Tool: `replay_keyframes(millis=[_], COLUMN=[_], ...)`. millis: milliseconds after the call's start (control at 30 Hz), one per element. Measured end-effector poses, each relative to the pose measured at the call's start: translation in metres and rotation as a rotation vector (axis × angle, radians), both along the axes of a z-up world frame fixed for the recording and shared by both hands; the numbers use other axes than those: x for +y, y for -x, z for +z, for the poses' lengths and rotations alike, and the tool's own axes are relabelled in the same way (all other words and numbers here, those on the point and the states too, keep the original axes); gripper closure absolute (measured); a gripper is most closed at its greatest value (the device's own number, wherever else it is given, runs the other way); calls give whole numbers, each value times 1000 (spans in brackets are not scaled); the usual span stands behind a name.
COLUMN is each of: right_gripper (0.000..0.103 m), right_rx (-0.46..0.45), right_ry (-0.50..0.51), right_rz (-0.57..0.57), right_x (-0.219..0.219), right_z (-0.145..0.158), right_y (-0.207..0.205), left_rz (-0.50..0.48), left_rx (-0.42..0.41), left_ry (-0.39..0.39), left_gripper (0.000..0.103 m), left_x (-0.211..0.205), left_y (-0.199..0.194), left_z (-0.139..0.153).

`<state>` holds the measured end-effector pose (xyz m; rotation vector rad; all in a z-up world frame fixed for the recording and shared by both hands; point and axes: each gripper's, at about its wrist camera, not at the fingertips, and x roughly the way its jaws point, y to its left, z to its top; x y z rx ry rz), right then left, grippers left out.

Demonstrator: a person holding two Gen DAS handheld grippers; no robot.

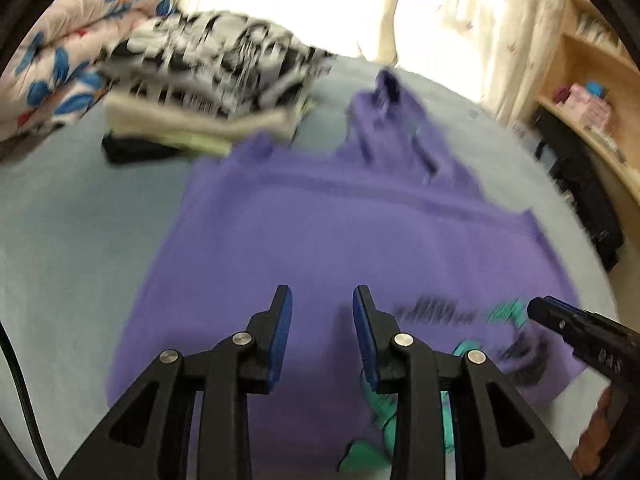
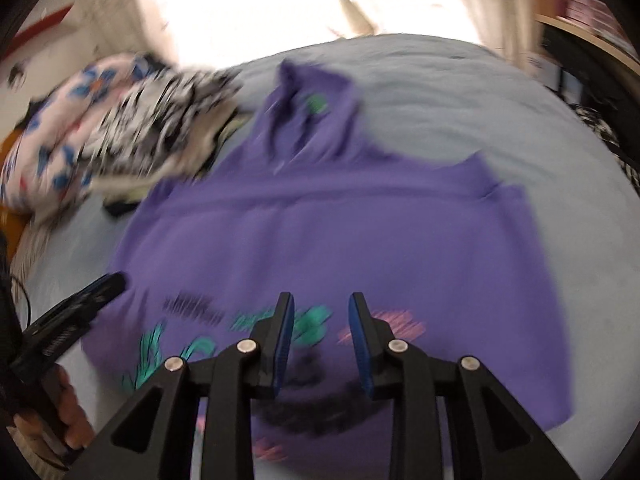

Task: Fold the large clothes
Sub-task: 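Lay the hem down below the hood and open both tools, then move both tools to the hood of the folded hoodie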

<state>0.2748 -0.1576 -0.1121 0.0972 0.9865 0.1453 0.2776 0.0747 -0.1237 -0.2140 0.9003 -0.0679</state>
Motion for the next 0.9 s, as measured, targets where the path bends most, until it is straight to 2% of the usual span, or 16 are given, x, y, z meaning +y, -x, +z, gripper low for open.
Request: replay_keyframes(millis=[100,200,233,300,367,433,500,667,900], right_gripper=[75,78,77,76,78,84,84,81,77], right_rx=[21,21,29,49,71,72,72,91,147], right_ry=[53,62,105,122,61,-8,12,108,137], right_rz=[-20,-89,-146,-228,-293,-308,-306,-314,-294], right_x=[-6,-47,-65,-102,-140,-158,-159,-143,-139], right_z=[-17,-18,-19,-22,-26,-24,-19,-19,-21], right_y=[13,26,30,39,52,62,66,62,56], left_rz=[22,47,56,70,107,110,111,110,58], left_rx=[18,24,30,35,38,49,48,55,97], left_ry=[-37,-76,-70,-36,-86,-71,-62,-116,-140], left_gripper=[73,73,73,75,75,75,75,75,74], left_x=[13,34,43,61,73,81,84,76,72], left_y=[11,16,18,23,27,30,30,34,31], left_z=[-16,-22,-24,-28,-30,-34,-36,-36,-33])
